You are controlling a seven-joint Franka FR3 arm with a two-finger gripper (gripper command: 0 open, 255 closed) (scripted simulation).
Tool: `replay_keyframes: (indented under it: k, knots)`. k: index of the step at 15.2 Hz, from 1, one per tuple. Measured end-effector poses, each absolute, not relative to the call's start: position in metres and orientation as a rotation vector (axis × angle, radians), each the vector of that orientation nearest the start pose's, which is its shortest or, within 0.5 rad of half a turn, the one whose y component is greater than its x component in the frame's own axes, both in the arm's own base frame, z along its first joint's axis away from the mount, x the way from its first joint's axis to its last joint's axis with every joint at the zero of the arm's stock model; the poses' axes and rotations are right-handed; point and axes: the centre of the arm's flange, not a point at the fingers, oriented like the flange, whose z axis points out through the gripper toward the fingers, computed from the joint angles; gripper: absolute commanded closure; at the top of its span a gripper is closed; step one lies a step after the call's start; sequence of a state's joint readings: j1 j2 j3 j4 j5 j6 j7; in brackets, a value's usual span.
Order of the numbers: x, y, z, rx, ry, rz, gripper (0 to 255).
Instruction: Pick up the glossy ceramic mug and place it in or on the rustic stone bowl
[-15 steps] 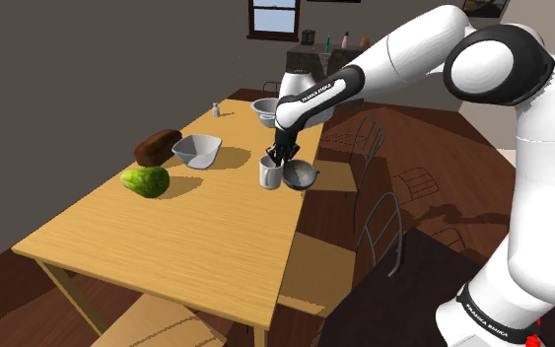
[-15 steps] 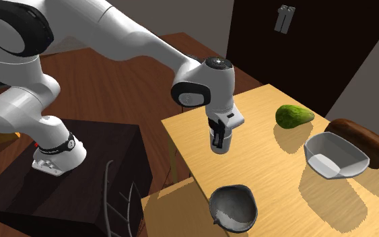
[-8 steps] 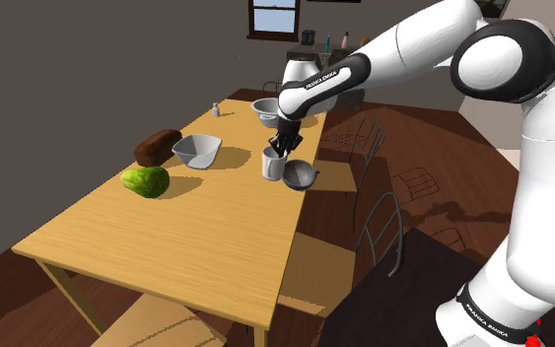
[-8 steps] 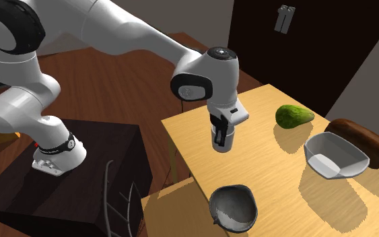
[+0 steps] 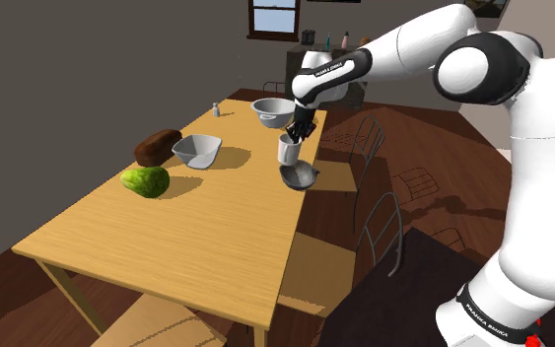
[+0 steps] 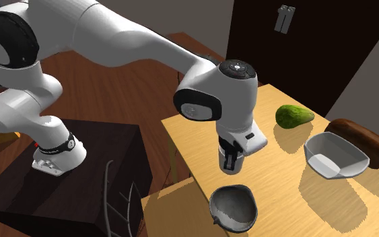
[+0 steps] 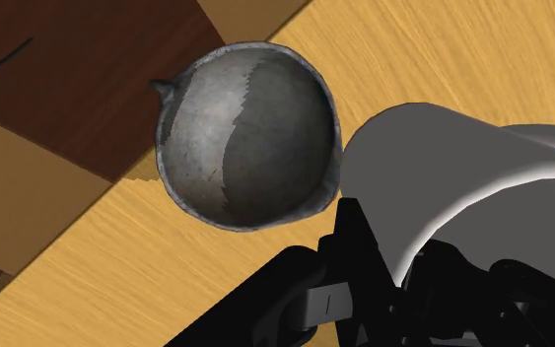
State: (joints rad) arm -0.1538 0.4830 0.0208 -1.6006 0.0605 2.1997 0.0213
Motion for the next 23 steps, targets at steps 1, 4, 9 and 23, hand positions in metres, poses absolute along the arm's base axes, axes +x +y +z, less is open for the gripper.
replay_keyframes:
  k: [1, 4, 9, 23]
  knots:
    - [0.689, -0.104, 0.364, -3.068, 0.292, -0.184, 255]
    - [0.698, -0.142, 0.366, -3.068, 0.292, -0.184, 255]
    - [0.707, -0.177, 0.361, -3.069, 0.292, -0.184, 255]
    - [0.708, -0.178, 0.284, -3.068, 0.291, -0.183, 255]
